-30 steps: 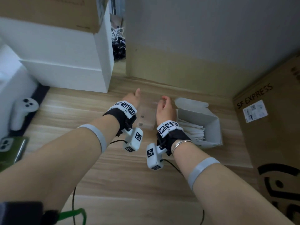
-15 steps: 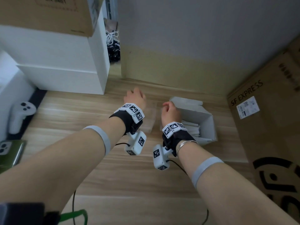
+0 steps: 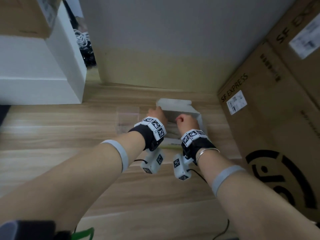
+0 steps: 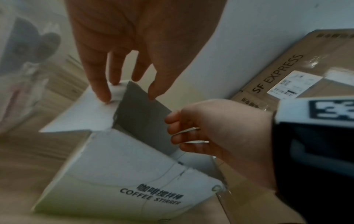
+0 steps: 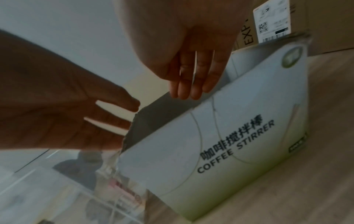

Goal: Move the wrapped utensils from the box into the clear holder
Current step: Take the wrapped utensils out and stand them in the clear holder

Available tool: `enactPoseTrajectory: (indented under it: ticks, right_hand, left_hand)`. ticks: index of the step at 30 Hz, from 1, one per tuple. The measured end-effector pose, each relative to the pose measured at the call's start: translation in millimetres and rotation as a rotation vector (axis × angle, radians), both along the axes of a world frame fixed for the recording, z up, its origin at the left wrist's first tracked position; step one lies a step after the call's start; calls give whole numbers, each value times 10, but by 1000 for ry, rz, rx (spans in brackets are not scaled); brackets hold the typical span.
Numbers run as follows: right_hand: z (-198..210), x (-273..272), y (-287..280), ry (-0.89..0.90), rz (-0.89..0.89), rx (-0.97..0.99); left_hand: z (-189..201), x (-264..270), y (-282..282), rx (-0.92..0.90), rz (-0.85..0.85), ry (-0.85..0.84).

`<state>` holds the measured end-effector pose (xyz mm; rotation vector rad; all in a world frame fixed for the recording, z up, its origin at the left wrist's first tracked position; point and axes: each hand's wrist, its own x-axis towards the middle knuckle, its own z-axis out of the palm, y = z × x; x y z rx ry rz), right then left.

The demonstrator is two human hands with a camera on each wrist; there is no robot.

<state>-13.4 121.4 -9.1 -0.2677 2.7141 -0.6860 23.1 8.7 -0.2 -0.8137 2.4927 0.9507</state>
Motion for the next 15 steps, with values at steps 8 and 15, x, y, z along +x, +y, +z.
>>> enactPoseTrajectory:
  ticks: [8, 15]
  right_hand:
    - [-132, -72, 192, -60, 25, -12]
    - [-160, -98, 201, -99, 72, -2]
  left_hand:
    - [-282, -26, -9, -98, -46, -148]
    - [-252, -55, -68, -71, -16, -108]
